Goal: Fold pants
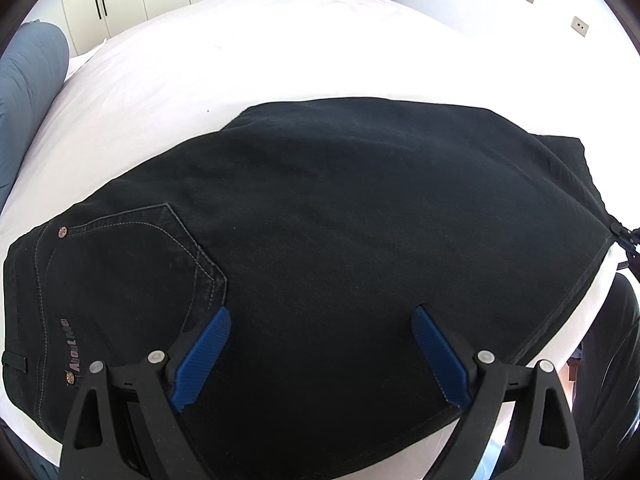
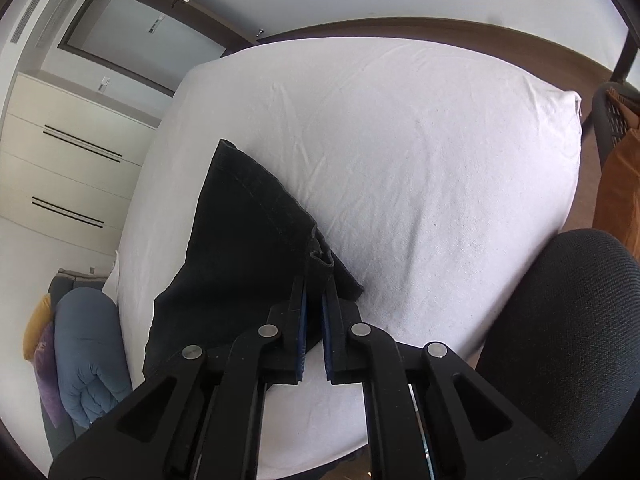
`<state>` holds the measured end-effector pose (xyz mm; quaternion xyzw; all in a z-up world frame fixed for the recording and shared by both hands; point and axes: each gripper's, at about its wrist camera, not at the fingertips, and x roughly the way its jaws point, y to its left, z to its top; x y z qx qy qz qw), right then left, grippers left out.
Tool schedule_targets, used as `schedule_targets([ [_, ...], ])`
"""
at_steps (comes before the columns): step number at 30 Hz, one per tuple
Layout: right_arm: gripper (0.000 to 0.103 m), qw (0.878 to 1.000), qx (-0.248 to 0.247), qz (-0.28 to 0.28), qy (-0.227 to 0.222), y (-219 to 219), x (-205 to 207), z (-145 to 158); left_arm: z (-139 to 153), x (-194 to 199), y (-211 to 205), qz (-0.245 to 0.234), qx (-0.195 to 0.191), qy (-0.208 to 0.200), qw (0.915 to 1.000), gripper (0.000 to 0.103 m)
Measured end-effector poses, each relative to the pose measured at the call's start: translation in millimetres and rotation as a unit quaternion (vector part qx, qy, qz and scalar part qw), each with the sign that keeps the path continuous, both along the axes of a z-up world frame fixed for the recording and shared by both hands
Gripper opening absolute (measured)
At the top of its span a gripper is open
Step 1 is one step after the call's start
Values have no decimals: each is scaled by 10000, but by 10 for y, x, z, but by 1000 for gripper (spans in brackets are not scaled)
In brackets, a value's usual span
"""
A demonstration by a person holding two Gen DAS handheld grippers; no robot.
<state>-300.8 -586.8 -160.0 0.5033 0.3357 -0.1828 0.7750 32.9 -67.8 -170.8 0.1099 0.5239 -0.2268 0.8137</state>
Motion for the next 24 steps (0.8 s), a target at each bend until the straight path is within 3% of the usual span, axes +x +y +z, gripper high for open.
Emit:
schedule_targets([
  [2, 6, 9998, 163, 61, -48, -47, 8, -52, -85, -29, 34, -65, 149, 71, 9998, 94],
  [5, 10, 9962, 782, -114, -367, -188, -109, -127, -132, -53, 100, -63, 73, 37, 9999, 96],
  [9, 12, 9975, 380, -544, -224, -350, -408, 89, -93, -105, 183, -65, 69, 38, 9999, 96],
  [13, 14, 9973, 330, 292, -587, -28, -287, 346, -81, -202, 288, -49, 41, 3, 10000, 96],
  [15, 48, 9911, 582, 807, -886, 297, -120, 382, -70, -256, 323, 20, -6, 13, 10000, 96],
  [16, 100, 9877, 733, 975, -982, 446, -29, 372, -75, -243, 367, 58, -64, 21, 10000, 96],
  [19, 103, 9750, 1201, 1253, -1388, 817, 187, 300, -36, -282, 589, 87, -262, 56, 9996, 96],
  [24, 101, 9679, 1263, 1887, -1075, 1201, 461, 211, 13, -392, 817, 293, -481, 64, 9984, 96],
])
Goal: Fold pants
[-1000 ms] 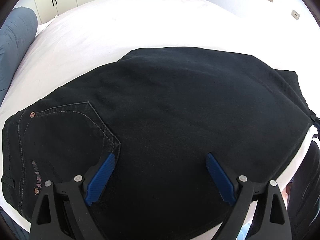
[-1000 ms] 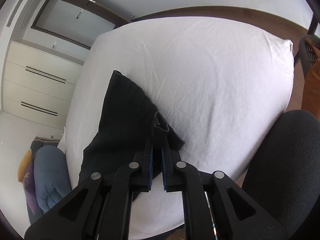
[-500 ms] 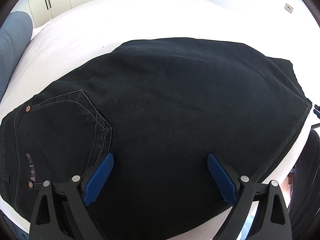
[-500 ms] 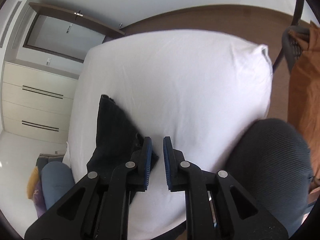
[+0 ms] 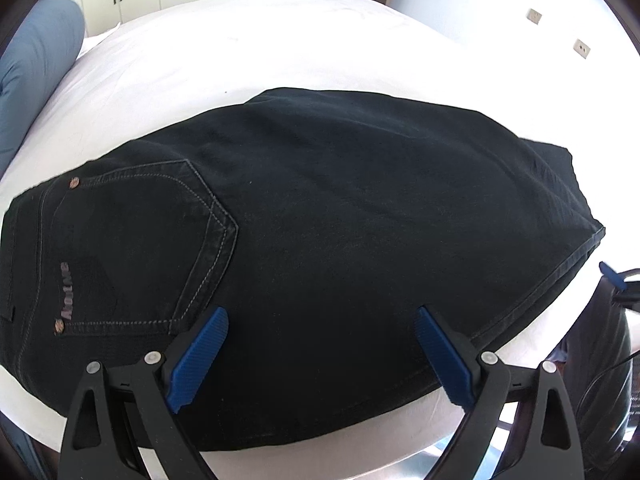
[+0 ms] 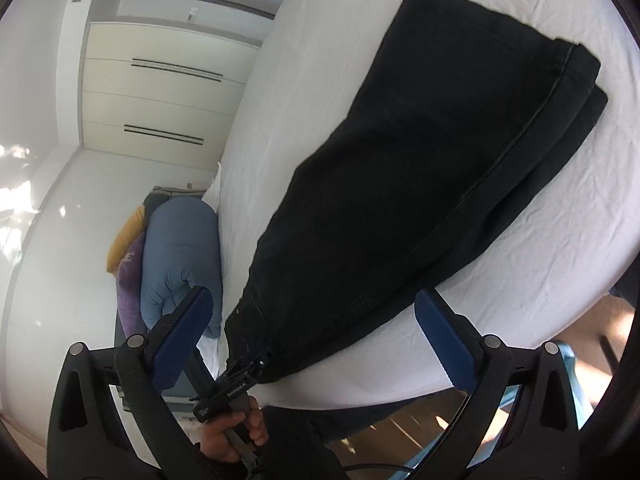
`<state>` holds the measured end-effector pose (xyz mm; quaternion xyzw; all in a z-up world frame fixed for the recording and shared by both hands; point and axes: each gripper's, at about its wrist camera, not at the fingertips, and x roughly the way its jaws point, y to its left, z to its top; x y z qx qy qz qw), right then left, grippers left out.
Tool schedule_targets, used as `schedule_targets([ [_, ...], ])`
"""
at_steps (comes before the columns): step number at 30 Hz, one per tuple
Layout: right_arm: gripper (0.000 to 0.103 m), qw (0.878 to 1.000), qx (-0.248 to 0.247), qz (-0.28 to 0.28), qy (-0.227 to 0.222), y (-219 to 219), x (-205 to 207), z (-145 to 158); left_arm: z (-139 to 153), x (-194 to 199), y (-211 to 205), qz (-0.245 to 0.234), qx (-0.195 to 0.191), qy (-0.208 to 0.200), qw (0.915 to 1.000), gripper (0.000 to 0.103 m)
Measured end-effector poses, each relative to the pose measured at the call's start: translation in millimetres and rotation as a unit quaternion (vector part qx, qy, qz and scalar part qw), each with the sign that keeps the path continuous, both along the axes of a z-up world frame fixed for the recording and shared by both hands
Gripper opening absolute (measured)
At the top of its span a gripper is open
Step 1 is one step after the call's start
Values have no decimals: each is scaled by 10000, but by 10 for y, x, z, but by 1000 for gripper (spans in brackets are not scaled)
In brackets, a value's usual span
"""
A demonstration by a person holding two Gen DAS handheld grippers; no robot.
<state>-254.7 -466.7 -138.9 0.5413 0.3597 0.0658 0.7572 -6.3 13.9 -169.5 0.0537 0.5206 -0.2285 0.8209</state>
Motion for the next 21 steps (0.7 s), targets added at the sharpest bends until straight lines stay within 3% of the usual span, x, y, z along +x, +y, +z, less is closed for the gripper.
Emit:
schedule_targets([
  [3, 79, 9995, 276, 109, 129, 140, 91, -104, 13, -19, 62, 56, -36, -5, 10000, 96],
  [5, 66, 9991, 114, 358, 198, 287, 185, -90, 16, -31, 56, 13, -31, -23, 10000, 96],
  [10, 62, 9971, 323, 607, 337, 531, 339, -181, 105, 69, -108, 36, -67, -12, 10000, 96],
  [21, 62, 9919, 789, 608, 782, 732, 452, -477, 132, 57, -24, 35, -80, 16, 10000, 96],
])
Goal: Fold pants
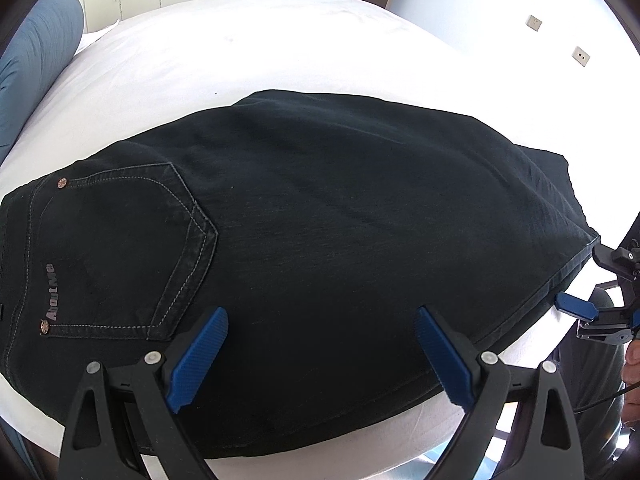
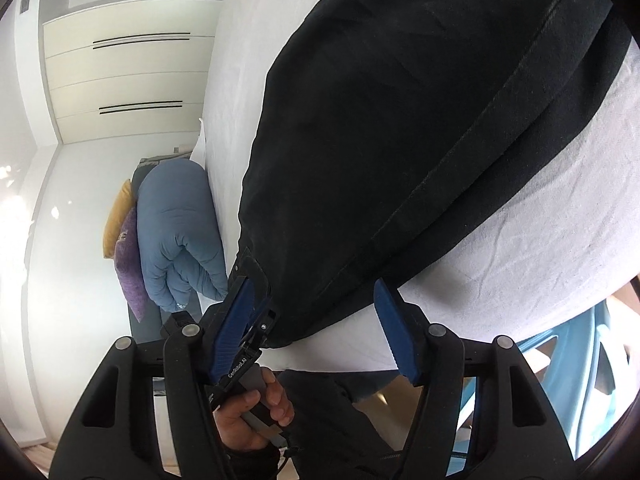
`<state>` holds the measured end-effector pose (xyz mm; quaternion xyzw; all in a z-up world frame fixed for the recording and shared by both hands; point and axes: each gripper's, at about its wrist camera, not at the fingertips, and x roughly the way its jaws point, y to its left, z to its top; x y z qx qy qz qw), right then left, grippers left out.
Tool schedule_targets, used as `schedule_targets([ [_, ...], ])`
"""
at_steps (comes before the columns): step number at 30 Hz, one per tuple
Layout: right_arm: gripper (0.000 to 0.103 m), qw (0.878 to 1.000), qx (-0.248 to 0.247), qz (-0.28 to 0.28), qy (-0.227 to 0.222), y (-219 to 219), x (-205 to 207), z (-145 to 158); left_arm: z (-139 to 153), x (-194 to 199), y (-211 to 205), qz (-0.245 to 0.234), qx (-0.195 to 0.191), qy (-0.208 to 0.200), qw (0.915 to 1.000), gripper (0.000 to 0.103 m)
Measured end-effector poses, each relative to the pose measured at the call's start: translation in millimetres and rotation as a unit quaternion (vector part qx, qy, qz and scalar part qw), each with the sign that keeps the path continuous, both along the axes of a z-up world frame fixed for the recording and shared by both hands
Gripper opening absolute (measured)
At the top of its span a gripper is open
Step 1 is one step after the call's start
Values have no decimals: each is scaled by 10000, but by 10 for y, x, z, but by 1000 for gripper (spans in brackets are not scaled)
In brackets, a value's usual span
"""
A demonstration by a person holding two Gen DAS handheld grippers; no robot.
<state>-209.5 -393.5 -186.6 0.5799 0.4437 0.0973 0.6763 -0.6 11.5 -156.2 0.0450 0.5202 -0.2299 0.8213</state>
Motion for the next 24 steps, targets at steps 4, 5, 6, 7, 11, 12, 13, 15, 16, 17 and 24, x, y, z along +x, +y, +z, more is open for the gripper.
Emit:
schedule_targets([
  [4, 62, 9999, 42, -96, 69, 87, 93, -88, -7, -1, -54, 17, 0, 4, 10000, 96],
  [5, 62, 9999, 70, -121, 63, 97, 123, -105, -8, -3, -56, 14, -1, 5, 10000, 96],
  [6, 62, 9998, 87, -139, 94, 118, 156, -125, -13, -5, -62, 15, -3, 8, 10000, 96],
  [7, 62, 9997, 101, -160, 152, 124, 182, -142, -16, -4, -62, 9, -1, 13, 10000, 96],
  [11, 61, 9985, 322, -201, 385, 189, 217, -215, -17, -7, -84, 5, 2, 16, 10000, 96],
  [12, 61, 9987, 278, -174, 400, 203, 223, -227, -23, -4, -88, 14, 10, 25, 10000, 96],
  [13, 61, 9983, 306, -191, 459, 220, 226, -248, -30, -7, -115, 22, 23, 26, 10000, 96],
  [15, 61, 9970, 429, -267, 592, 265, 220, -292, -25, -16, -141, 34, 13, 22, 10000, 96],
  [16, 61, 9967, 445, -289, 617, 285, 223, -301, -24, -17, -144, 33, -9, 26, 10000, 96],
  [17, 61, 9969, 421, -295, 589, 309, 241, -297, -28, -16, -145, 30, -12, 28, 10000, 96],
  [24, 49, 9968, 500, -480, 397, 143, 241, -388, -28, -7, -165, 20, -6, 34, 10000, 96],
])
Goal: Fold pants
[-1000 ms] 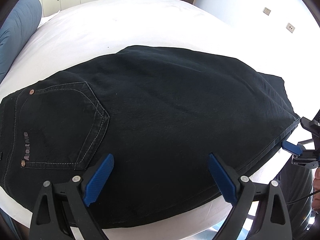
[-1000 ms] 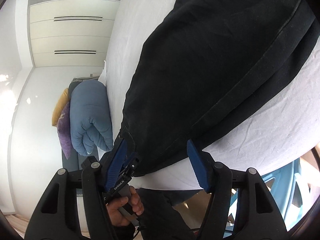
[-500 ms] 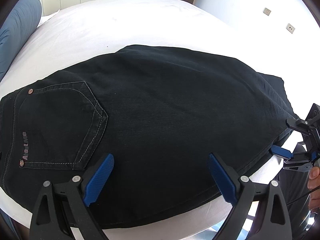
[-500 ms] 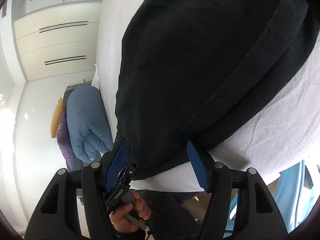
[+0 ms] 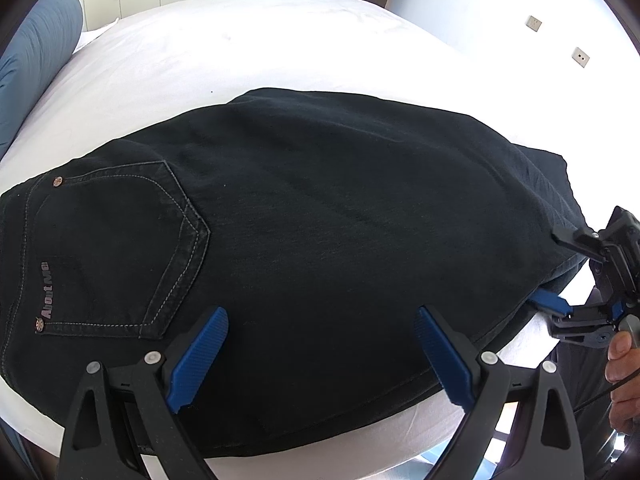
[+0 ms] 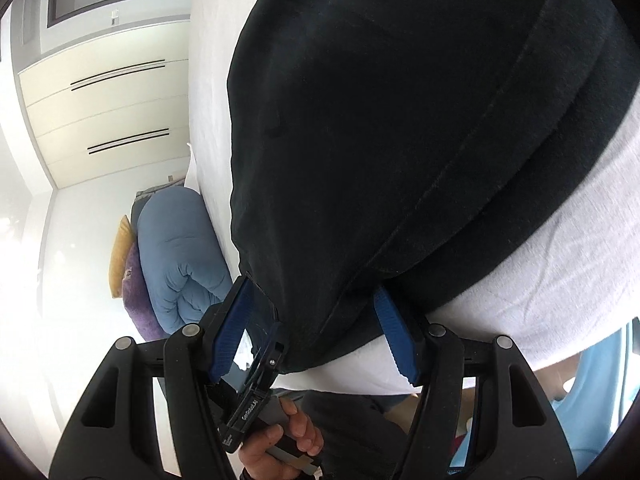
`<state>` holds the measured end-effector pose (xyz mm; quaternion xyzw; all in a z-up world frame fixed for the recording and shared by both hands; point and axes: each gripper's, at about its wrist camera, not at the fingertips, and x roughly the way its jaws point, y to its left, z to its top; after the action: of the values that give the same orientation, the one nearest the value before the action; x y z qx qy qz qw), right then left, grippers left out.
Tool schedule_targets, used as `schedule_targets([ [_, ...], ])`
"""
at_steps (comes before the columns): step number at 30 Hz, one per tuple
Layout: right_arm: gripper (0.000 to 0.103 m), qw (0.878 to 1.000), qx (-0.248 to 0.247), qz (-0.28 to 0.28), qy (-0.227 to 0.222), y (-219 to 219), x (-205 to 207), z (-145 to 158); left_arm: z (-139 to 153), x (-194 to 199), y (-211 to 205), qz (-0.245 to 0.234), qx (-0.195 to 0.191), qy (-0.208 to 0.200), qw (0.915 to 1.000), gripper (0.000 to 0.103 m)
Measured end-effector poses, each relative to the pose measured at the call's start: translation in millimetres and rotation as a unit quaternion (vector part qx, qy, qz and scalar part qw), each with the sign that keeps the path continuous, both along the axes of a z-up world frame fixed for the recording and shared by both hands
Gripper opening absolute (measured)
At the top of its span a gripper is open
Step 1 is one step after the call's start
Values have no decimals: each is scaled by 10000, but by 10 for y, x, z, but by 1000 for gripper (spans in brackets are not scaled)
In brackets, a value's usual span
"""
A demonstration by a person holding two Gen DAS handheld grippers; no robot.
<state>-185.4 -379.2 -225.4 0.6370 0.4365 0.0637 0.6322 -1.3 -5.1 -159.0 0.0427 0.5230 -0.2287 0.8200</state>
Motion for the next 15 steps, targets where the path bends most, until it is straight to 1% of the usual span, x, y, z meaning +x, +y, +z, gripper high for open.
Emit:
schedule_targets([
  [1, 23, 9999, -108, 37, 9, 2, 21, -1, 3, 0, -1, -5, 6, -2, 10000, 96],
  [2, 14, 9997, -244, 67, 66, -16, 28, -6, 4, 0, -1, -10, 3, -2, 10000, 96],
  [3, 11, 9995, -280, 48, 121, -30, 11, -32, 5, 1, 5, -11, -5, -1, 10000, 96],
  [4, 5, 9996, -249, 20, 152, -44, -13, -74, 6, 3, 10, -12, -11, 1, 10000, 96],
  [7, 4, 9996, -194, -25, 181, -41, -65, -157, 3, 0, 39, -14, -1, 5, 10000, 96],
  [12, 3, 9989, -454, 101, 45, -2, -63, -6, 10, -6, 25, -29, 3, 2, 10000, 96],
  [15, 3, 9987, -476, 120, 95, -2, -144, 45, 11, -6, 42, -25, 1, -2, 10000, 96],
])
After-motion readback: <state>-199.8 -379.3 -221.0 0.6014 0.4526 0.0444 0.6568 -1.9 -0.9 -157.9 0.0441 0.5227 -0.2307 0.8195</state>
